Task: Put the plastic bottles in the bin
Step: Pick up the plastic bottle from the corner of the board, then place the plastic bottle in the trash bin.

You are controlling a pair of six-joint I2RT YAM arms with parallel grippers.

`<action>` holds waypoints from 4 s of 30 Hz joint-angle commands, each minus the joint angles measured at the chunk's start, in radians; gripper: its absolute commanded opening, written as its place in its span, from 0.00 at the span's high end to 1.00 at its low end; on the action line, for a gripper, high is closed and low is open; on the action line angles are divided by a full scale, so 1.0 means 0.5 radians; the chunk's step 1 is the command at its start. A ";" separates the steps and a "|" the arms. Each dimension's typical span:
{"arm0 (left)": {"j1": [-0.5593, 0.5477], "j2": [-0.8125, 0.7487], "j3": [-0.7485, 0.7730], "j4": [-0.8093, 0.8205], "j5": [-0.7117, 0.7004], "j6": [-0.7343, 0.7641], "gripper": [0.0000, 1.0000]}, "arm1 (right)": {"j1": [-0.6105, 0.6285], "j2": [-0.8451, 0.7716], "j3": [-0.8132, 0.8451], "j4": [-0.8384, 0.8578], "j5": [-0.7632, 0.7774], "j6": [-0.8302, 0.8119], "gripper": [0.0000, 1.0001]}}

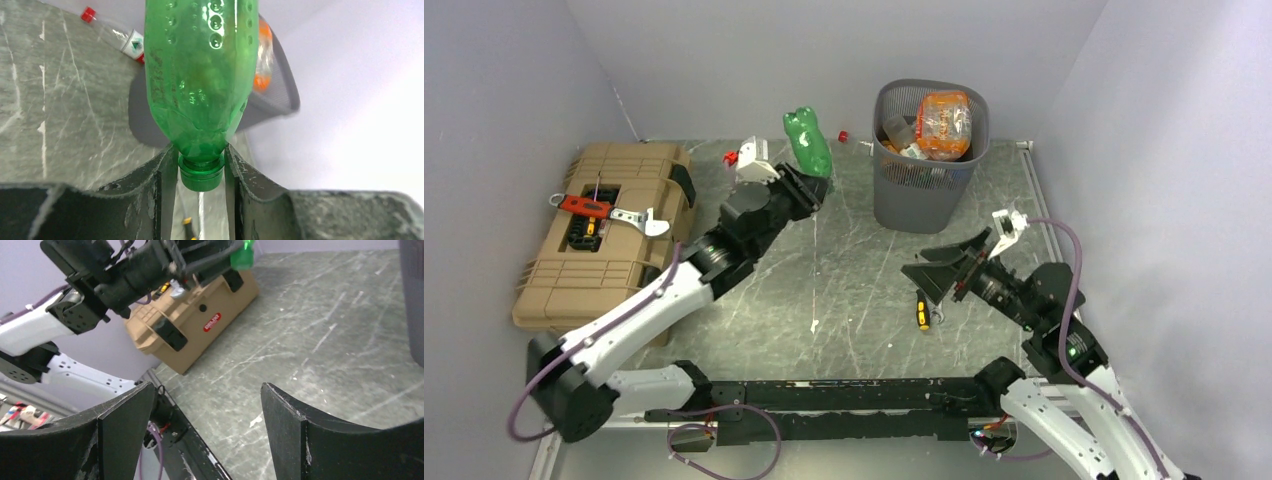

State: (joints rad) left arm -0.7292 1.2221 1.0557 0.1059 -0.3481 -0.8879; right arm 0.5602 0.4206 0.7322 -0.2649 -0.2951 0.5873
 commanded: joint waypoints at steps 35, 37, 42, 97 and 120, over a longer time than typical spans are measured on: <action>-0.032 -0.954 -0.396 -0.410 1.812 0.771 1.00 | 0.424 1.205 0.722 0.690 -0.312 0.122 0.14; -0.030 -0.972 -0.407 -0.395 1.816 0.771 1.00 | 0.445 1.226 0.720 0.711 -0.307 0.128 0.21; -0.034 -0.984 -0.429 -0.378 1.815 0.770 1.00 | 0.472 1.297 0.727 0.754 -0.319 0.169 0.38; -0.030 -1.169 -0.518 -1.141 0.194 1.447 0.01 | -0.708 2.985 2.660 -0.212 0.269 -0.209 0.37; -0.030 -0.797 -0.292 -1.084 -0.115 1.384 0.01 | -0.974 2.096 2.057 -0.620 1.015 -0.334 0.11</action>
State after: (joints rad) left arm -0.7433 0.8536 0.9630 -0.4610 -0.3485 -0.2512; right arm 0.1032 1.3945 1.8248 -0.5167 0.2123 0.4122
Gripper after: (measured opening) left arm 0.995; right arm 0.914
